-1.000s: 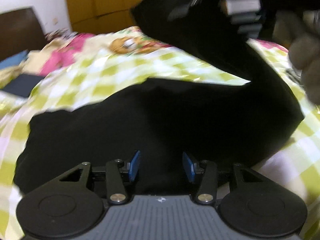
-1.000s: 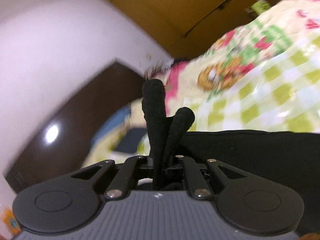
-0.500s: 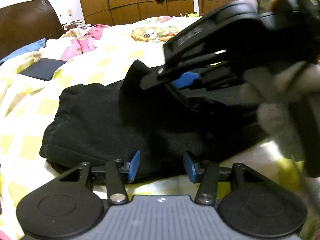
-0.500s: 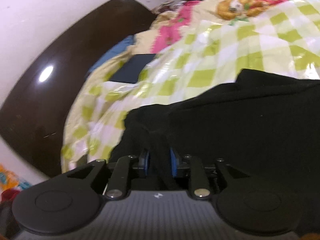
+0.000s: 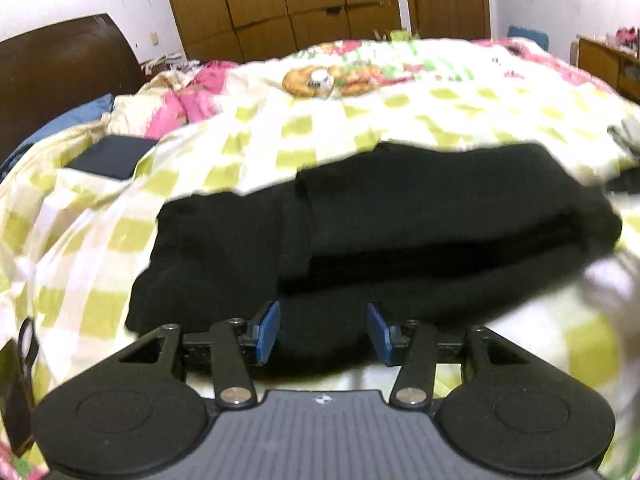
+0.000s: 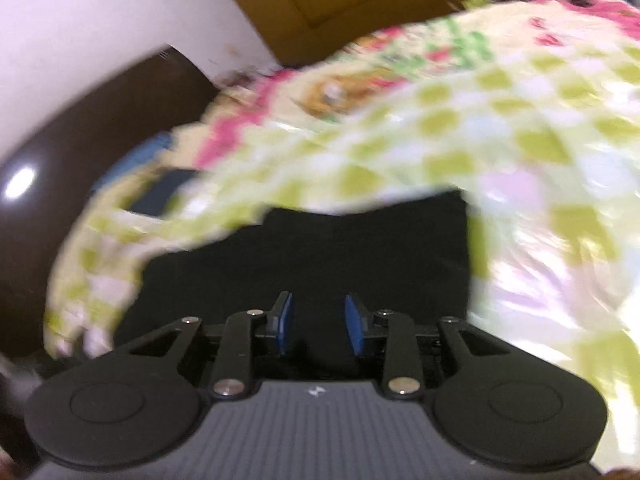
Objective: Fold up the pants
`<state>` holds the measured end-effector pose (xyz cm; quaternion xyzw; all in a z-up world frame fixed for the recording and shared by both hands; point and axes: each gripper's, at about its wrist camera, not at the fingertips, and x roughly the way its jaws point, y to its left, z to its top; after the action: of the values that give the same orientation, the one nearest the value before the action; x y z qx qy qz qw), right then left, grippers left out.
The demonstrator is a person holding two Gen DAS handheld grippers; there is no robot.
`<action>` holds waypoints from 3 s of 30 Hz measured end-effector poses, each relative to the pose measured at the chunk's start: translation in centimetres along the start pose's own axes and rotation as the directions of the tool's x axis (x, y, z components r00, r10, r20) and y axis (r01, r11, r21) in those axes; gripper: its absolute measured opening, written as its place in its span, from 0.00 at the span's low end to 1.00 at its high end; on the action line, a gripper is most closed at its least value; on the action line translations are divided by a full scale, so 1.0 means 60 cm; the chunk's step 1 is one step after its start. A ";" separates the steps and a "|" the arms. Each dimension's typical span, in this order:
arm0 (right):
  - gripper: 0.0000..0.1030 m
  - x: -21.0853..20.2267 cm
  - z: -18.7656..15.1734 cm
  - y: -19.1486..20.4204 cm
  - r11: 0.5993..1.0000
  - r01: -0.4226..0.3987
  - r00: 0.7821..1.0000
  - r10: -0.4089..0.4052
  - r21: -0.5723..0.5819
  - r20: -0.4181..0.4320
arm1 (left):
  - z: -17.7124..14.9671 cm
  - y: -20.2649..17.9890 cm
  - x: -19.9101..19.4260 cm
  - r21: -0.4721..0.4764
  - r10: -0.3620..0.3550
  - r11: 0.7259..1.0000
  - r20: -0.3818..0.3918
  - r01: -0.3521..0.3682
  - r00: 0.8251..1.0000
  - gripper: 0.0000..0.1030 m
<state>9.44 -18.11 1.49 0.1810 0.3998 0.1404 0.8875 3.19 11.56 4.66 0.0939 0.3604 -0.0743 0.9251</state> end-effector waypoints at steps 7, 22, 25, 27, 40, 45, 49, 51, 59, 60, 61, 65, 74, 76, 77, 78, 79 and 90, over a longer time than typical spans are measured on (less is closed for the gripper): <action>0.30 0.012 -0.005 -0.008 0.991 -0.115 0.989 0.121 0.070 -0.081 | 0.069 -0.065 0.056 0.061 -0.047 0.997 0.063 0.044 0.997 0.60; 0.36 0.057 0.099 -0.047 0.997 -0.073 0.997 0.073 -0.006 -0.011 | 0.028 -0.076 0.091 0.051 -0.024 0.998 -0.052 0.027 0.998 0.66; 0.37 0.054 0.093 -0.022 0.995 -0.089 0.996 0.088 -0.041 -0.034 | 0.021 -0.063 0.071 0.034 -0.016 0.999 -0.042 0.017 0.999 0.66; 0.37 0.053 0.091 -0.010 0.995 -0.093 0.995 0.092 -0.048 -0.037 | 0.021 -0.050 0.061 0.012 -0.008 1.000 -0.024 0.008 1.000 0.66; 0.42 0.147 0.022 0.224 0.842 -0.312 0.946 0.235 -0.440 -0.221 | -0.030 0.025 0.030 -0.005 0.049 0.999 -0.039 -0.049 0.998 0.66; 0.43 0.212 -0.009 0.283 0.794 -0.305 0.946 0.190 -0.526 -0.262 | -0.048 0.065 0.018 -0.039 0.043 0.998 -0.022 -0.044 0.999 0.72; 0.44 0.239 -0.027 0.310 0.748 -0.226 0.971 0.119 -0.625 -0.208 | -0.054 0.079 0.026 -0.066 0.011 0.998 -0.006 -0.011 1.000 0.74; 0.44 0.245 -0.032 0.314 0.741 -0.197 0.977 0.096 -0.641 -0.189 | -0.056 0.078 0.029 -0.055 -0.002 0.998 0.004 0.003 1.000 0.74; 0.55 0.223 -0.047 0.328 0.723 -0.181 0.978 0.061 -0.667 -0.199 | -0.066 0.084 0.032 -0.054 -0.034 0.998 0.030 0.035 0.999 0.75; 0.54 0.231 -0.052 0.331 0.710 -0.146 0.984 0.029 -0.689 -0.179 | -0.068 0.086 0.033 -0.060 -0.036 0.997 0.030 0.038 0.999 0.75; 0.53 0.239 -0.053 0.332 0.710 -0.117 0.987 0.007 -0.695 -0.159 | -0.068 0.087 0.033 -0.064 -0.038 0.997 0.031 0.040 0.999 0.75; 0.30 0.250 -0.023 0.308 0.811 -0.098 0.990 0.021 -0.577 -0.139 | -0.069 0.089 0.029 -0.074 -0.043 0.996 0.043 0.046 0.998 0.75; 0.18 0.265 -0.032 0.310 0.828 -0.064 0.993 0.000 -0.557 -0.114 | -0.072 0.094 0.032 -0.084 -0.054 0.995 0.052 0.058 0.997 0.75; 0.15 0.271 -0.022 0.299 0.863 -0.079 0.992 0.016 -0.499 -0.129 | -0.073 0.094 0.032 -0.086 -0.055 0.994 0.053 0.059 0.997 0.75; 0.11 0.272 -0.008 0.286 0.911 -0.111 0.986 0.049 -0.398 -0.161 | -0.073 0.093 0.032 -0.088 -0.055 0.994 0.054 0.060 0.997 0.75; 0.10 0.270 0.008 0.272 0.947 -0.142 0.978 0.089 -0.290 -0.188 | -0.073 0.093 0.032 -0.088 -0.056 0.994 0.055 0.061 0.997 0.75; 0.09 0.266 0.025 0.257 0.969 -0.176 0.970 0.140 -0.176 -0.197 | -0.074 0.093 0.033 -0.090 -0.056 0.994 0.057 0.061 0.997 0.75; 0.09 0.219 0.105 0.346 0.893 -0.441 0.897 0.439 -0.092 -0.049 | -0.079 0.094 0.044 -0.103 -0.064 0.992 0.048 0.068 0.997 0.76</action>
<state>20.52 4.31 5.71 0.2196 0.3528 0.3599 0.8353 3.15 17.92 0.09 0.0319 0.3460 -0.0879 0.9335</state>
